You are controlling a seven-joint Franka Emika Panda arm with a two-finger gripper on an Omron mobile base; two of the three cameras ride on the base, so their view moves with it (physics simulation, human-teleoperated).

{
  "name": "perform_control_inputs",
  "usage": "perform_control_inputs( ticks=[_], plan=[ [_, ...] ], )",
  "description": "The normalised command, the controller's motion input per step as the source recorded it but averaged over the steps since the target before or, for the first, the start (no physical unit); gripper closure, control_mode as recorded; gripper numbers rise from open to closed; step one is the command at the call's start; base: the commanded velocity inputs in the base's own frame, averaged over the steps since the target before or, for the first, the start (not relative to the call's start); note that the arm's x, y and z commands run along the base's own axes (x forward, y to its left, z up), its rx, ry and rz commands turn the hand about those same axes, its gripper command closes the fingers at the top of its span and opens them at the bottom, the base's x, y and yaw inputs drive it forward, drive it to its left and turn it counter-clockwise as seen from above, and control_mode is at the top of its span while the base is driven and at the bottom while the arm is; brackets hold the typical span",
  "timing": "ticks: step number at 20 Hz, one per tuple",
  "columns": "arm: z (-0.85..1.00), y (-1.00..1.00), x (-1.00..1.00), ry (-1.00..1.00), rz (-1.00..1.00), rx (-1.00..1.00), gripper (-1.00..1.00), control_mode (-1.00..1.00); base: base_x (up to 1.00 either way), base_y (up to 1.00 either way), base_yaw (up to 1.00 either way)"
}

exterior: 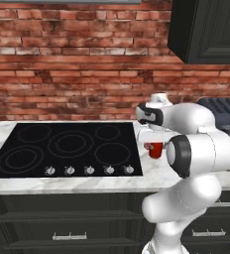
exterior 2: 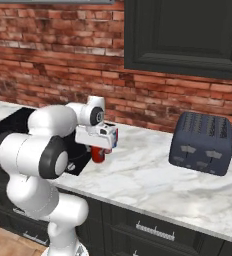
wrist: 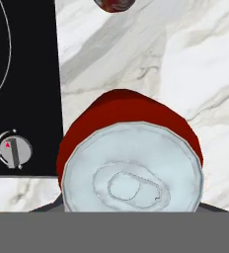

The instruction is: Four empty soda cans are scattered around the kitchen. Gather all the cans and cluster them next to the stove for recycling.

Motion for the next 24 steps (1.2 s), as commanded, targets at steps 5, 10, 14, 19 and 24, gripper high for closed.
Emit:
perform_control_inputs(
  ticks=[5,10,14,19,24],
  plan=[
    [-0.48,0.0,0.3,0.0,0.01,0.0,1.0,-1.0,0.0,0.0,0.0],
    [-0.33,0.02,0.22,0.0,0.0,0.0,1.0,-1.0,0.0,0.0,0.0],
    [-0.15,0.05,0.27,0.0,0.0,0.0,1.0,-1.0,0.0,0.0,0.0],
    [-0.23,0.09,0.17,0.0,0.0,0.0,1.0,-1.0,0.0,0.0,0.0],
    [-0.22,0.01,0.06,0.03,0.0,0.0,-1.0,-1.0,0.0,0.0,0.0]
  ],
)
